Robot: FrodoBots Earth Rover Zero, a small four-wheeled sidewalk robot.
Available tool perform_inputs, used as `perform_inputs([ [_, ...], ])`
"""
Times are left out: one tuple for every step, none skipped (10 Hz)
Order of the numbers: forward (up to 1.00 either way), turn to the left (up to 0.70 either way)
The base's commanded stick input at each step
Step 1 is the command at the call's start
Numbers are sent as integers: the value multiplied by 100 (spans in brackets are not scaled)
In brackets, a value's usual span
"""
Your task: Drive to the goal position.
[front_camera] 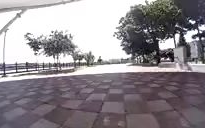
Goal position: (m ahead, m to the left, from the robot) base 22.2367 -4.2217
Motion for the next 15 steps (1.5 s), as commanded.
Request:
perform_inputs([
  [45,0],
  [45,0],
  [45,0],
  [45,0],
  [45,0],
  [45,0],
  [45,0],
  [45,0],
  [45,0],
  [45,0],
  [45,0],
  [45,0],
  [45,0],
  [45,0],
  [45,0],
])
